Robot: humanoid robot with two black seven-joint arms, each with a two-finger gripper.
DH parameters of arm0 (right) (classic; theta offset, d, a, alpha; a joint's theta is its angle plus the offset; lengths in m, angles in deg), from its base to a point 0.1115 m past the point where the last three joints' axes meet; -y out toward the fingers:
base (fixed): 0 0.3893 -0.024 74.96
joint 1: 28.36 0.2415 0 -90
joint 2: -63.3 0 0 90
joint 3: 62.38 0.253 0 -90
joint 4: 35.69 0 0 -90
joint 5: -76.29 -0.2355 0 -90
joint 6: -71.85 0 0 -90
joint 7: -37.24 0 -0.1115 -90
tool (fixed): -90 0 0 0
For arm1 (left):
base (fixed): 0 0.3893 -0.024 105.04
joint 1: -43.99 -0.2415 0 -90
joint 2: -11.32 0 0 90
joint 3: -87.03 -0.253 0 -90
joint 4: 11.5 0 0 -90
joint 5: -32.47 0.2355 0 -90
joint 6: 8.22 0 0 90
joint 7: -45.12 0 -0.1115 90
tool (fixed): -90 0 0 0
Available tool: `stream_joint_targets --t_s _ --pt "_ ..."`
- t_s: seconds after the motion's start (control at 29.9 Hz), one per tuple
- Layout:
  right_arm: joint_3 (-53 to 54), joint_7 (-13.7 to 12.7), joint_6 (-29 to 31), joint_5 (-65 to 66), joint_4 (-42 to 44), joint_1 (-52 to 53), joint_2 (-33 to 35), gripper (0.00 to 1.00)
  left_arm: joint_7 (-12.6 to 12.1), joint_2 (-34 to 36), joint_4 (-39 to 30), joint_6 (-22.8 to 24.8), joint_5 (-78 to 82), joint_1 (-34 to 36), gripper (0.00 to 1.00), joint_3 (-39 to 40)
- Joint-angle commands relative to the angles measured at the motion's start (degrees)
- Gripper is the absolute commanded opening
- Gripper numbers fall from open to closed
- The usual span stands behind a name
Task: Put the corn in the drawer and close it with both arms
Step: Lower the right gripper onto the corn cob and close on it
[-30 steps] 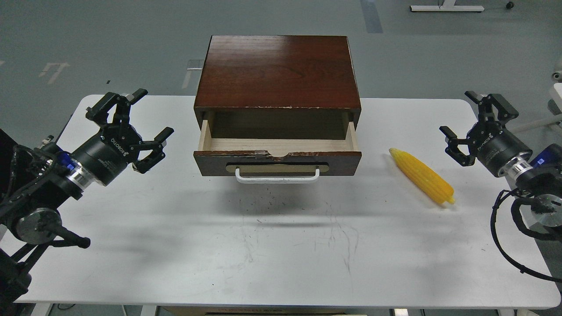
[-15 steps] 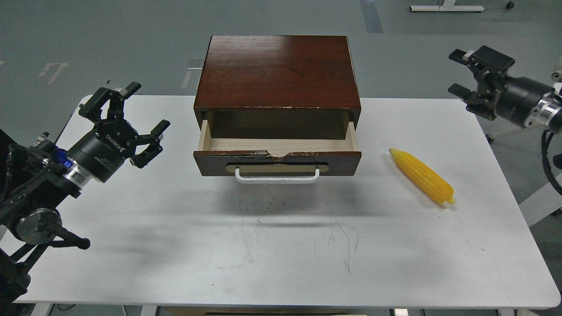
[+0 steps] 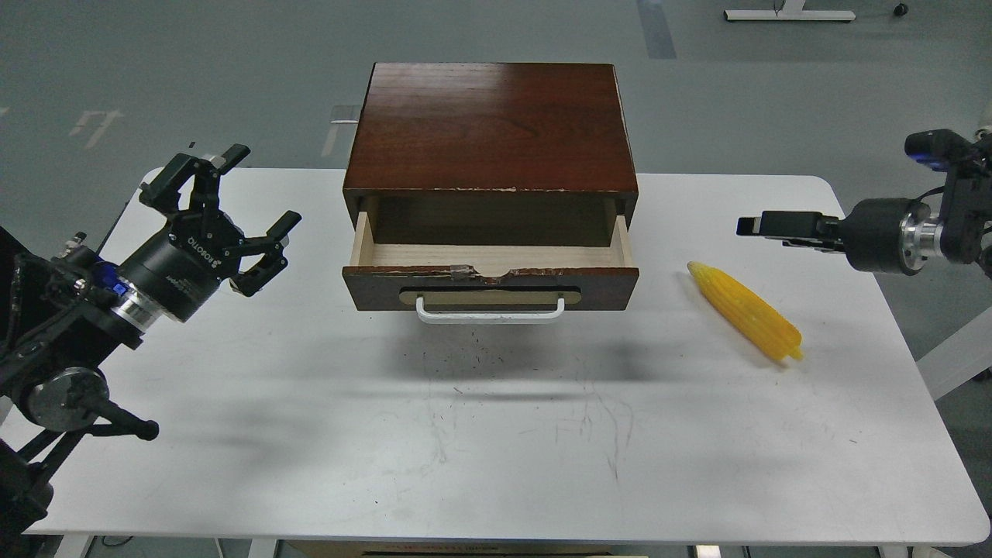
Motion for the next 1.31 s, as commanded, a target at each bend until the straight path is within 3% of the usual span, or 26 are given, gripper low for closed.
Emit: stream_joint_targets --t_s 0.0,0.57,0.84,0.94,1.0,1.04,1.21,1.27 --pt "-5.4 0.0 -3.2 4.3 0.7 -0.1 -1.5 1.00 0.0 0.0 0.0 0.0 0.3 -0.1 1.00 0.0" --pt "-15.1 0.0 -9.2 4.9 11.0 0.6 -10.6 0.98 -0.1 -0.1 -0.1 0.0 0.3 -0.1 1.00 -0.1" --pt "-17.6 0.0 -10.2 4.9 11.9 0.6 -12.2 0.91 -0.2 0.0 -0.1 0.0 0.3 -0.3 1.00 -0.1" --pt "-17.8 0.0 -10.2 4.9 12.2 0.6 -12.2 0.84 -0.2 0.0 -0.1 0.0 0.4 -0.4 1.00 -0.1" --pt "-19.0 0.0 -10.1 4.9 12.2 0.7 -12.3 0.68 -0.2 0.0 -0.1 0.0 0.4 -0.5 1.00 -0.1" --pt "-19.8 0.0 -10.1 4.9 12.2 0.8 -12.3 0.55 -0.2 0.0 -0.1 0.0 0.4 -0.6 1.00 -0.1" --pt "-20.4 0.0 -10.0 4.9 12.2 0.8 -12.2 0.40 -0.4 0.0 -0.3 0.0 0.4 -0.9 1.00 -0.1" --pt "-20.4 0.0 -9.9 4.9 12.0 0.9 -12.1 0.25 -0.4 0.0 -0.3 0.0 0.5 -0.9 1.00 -0.1"
